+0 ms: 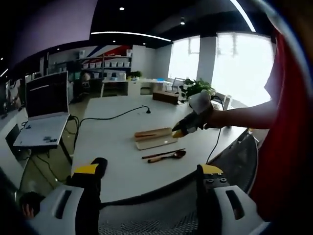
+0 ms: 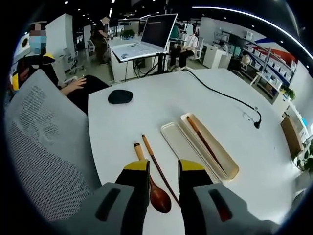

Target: Arrange the utensils inside the cutlery case until each visible utensil rests in its matching compartment.

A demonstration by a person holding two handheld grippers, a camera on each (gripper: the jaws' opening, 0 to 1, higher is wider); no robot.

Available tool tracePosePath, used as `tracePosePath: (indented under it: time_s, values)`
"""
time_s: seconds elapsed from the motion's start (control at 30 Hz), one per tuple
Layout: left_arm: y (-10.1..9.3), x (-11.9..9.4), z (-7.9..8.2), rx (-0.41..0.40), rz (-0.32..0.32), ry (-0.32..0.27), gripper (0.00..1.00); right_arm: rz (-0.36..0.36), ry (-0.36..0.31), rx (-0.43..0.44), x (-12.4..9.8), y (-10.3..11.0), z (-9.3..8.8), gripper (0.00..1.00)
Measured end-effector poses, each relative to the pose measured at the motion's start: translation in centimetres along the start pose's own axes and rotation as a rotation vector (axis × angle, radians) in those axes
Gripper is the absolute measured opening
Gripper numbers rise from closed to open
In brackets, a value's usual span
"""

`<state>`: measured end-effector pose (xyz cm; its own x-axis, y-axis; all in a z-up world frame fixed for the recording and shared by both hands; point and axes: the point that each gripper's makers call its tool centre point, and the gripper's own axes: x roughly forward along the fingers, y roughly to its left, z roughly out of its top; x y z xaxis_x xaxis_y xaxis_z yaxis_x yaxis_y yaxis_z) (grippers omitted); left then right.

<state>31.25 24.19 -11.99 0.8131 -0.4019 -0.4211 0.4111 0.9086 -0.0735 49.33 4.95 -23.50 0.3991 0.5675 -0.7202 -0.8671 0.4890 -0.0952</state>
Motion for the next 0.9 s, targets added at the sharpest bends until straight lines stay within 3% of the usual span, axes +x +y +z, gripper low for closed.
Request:
tracePosePath:
  time_s: [0.5, 0.63, 0.73, 0.9]
  values:
    - [1.3, -1.7, 0.5, -0.038, -0.022, -0.019, 0.83, -0.018, 0.019, -0.035, -0.3, 0.3, 0.3, 0.18]
    - [1.3, -2.0, 0.4, -0.042, -0.027, -0.028, 0.82, -0.010, 0.046, -0.081, 0.2, 0.4, 0.5, 0.16]
    - [0.7, -2.4, 1.2, -0.039, -0.068, -0.067, 0.75, -0.012, 0.050, -0.119, 0.6, 0.3, 1.0, 0.16]
    - [0.7, -2.4, 1.4, -0.037, -0.074, -0.073, 0.76, -0.007, 0.056, -0.140, 1.3, 0.6, 1.3, 0.18]
